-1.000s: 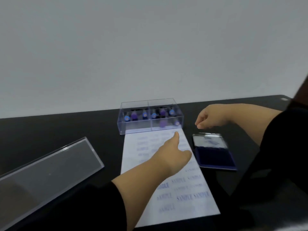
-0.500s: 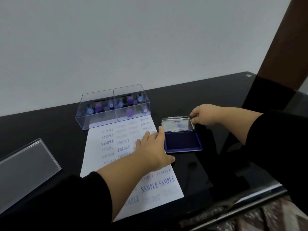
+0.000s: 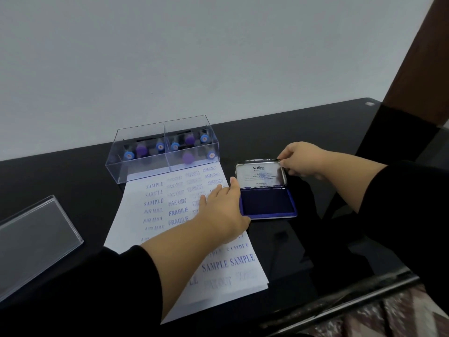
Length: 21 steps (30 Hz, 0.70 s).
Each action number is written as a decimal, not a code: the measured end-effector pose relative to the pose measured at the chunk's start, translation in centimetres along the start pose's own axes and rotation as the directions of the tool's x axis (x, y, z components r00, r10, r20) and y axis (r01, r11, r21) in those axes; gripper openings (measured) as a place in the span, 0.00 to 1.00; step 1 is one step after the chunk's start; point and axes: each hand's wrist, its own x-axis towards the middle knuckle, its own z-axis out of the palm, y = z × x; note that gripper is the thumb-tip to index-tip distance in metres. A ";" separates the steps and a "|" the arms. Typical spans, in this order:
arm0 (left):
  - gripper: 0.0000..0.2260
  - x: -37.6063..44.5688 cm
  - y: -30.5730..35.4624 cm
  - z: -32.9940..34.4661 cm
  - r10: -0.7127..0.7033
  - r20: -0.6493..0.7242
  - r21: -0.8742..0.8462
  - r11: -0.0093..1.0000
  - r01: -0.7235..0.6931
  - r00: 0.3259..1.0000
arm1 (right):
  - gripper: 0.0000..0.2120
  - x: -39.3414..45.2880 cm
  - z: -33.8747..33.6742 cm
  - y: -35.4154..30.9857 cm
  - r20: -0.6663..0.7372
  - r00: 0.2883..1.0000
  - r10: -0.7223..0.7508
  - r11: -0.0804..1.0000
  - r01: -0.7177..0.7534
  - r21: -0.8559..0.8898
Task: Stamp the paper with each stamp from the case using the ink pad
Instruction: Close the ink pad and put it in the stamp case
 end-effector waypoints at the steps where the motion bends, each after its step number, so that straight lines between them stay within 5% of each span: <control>1: 0.39 0.1 -0.1 0.1 0.001 -0.008 -0.006 1.000 -0.001 1.000 | 0.06 -0.1 -0.1 0.0 -0.011 1.000 -0.008 0.999 0.009 0.031; 7: 0.37 0.5 -0.3 0.3 0.013 -0.050 -0.075 0.997 -0.017 0.999 | 0.05 -1.1 -1.5 -0.1 -0.067 0.994 -0.085 0.985 0.095 0.147; 13: 0.42 1.1 0.4 0.4 0.007 -0.087 -0.140 0.990 -0.020 0.996 | 0.08 -3.1 -3.2 0.1 -0.025 0.981 -0.191 0.981 0.192 0.028; 21: 0.41 1.8 1.3 0.1 0.014 -0.102 -0.100 0.995 -0.025 0.995 | 0.10 -5.1 -3.8 1.8 0.109 0.983 -0.147 0.988 0.150 -0.028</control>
